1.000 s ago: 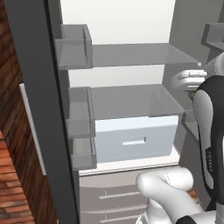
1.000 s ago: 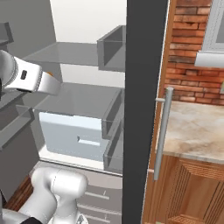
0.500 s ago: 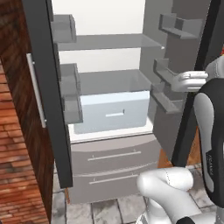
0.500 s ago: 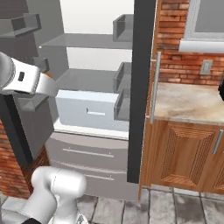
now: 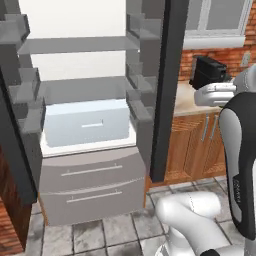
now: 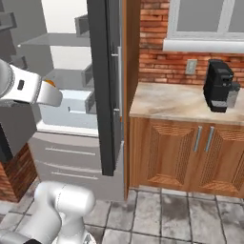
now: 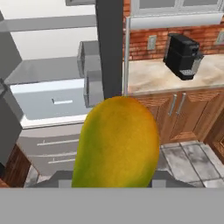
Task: Open the fridge, remove the mango, lemon wedge, and shrimp, and place them on any counter.
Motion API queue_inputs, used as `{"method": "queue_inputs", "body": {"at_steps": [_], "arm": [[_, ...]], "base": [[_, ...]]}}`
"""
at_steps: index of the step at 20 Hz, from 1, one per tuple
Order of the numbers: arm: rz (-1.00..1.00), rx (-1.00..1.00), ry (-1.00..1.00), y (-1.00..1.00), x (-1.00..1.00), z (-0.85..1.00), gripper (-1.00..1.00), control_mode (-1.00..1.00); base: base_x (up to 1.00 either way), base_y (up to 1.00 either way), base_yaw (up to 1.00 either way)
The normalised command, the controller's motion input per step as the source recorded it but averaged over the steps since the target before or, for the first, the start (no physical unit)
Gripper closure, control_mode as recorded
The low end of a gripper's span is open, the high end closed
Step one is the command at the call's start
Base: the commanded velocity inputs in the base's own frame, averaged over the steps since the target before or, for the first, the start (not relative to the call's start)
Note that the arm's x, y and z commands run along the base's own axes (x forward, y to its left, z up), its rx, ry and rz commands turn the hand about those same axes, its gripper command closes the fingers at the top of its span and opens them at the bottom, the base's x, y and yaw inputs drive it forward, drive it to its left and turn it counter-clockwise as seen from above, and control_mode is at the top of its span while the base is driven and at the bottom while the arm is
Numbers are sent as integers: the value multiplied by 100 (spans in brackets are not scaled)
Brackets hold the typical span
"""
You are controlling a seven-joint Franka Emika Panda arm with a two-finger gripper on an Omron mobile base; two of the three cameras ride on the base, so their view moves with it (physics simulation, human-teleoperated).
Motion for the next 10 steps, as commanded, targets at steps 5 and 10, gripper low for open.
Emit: {"method": "queue_inputs", "body": {"at_steps": [5,10], "arm": [[0,0,0,0,0,0,100,100],[0,0,0,0,0,0,100,100]], "base": [[-45,-100,-20],[-23,-100,-52]]}}
